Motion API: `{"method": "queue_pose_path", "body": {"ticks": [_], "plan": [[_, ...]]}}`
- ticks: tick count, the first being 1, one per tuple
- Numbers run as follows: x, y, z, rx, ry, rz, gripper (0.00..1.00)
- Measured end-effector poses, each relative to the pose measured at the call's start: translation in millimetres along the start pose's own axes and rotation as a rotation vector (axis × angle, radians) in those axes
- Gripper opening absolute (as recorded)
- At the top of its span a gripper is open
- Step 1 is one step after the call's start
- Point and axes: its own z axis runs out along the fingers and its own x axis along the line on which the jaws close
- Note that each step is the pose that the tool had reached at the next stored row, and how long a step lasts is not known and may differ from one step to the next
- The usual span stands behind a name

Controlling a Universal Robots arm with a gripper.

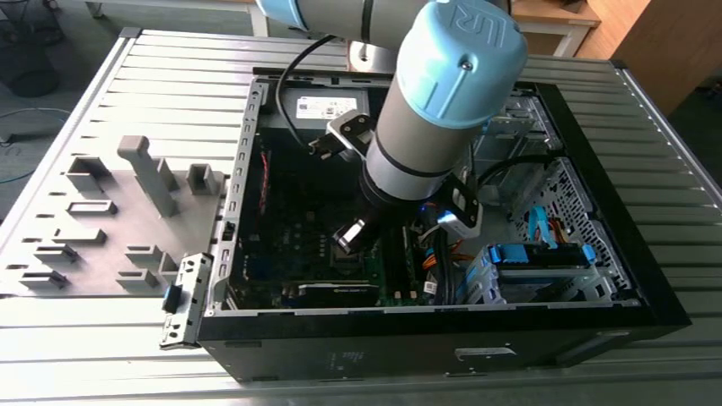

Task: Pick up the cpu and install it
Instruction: 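Install the first cpu locking lever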

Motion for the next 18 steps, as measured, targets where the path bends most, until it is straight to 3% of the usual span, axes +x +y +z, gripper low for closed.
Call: {"method": "queue_pose_path", "body": {"ticks": [18], "plan": [[1.1, -6.9, -0.7, 0.0031, 0.0013, 0.011, 0.11]]}}
